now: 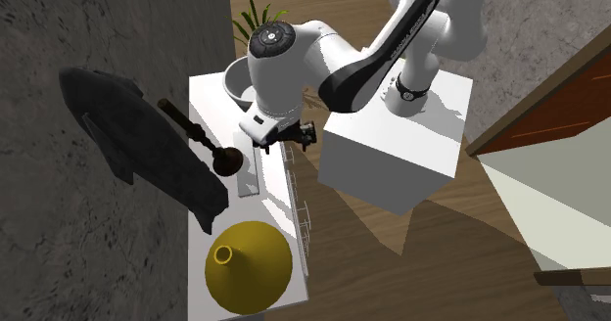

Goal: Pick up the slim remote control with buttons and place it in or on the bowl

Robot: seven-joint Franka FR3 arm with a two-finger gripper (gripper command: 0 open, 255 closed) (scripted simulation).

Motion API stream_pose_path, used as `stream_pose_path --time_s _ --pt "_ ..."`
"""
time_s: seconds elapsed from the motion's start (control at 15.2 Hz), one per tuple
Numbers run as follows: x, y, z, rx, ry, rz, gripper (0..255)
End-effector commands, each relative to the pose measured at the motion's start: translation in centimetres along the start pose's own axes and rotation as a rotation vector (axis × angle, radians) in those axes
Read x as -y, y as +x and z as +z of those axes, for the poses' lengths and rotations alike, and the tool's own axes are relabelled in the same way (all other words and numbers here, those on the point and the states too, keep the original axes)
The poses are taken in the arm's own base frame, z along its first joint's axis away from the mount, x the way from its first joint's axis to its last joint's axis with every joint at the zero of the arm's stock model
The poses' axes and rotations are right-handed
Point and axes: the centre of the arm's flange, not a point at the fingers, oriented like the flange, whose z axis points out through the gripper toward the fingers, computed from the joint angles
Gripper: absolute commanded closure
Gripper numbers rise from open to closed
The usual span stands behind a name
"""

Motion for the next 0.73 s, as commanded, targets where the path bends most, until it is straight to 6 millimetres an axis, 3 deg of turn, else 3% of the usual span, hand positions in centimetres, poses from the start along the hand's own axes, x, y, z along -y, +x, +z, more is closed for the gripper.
stream_pose_path --time_s 0.0,0.53,0.66 --pt "-2.4 0.7 1.0 0.003 -0.004 -0.026 0" --pt "-11.2 3.5 5.2 0.016 -0.019 -0.116 0" --pt "-11.3 3.5 6.3 0.016 -0.019 -0.116 0"
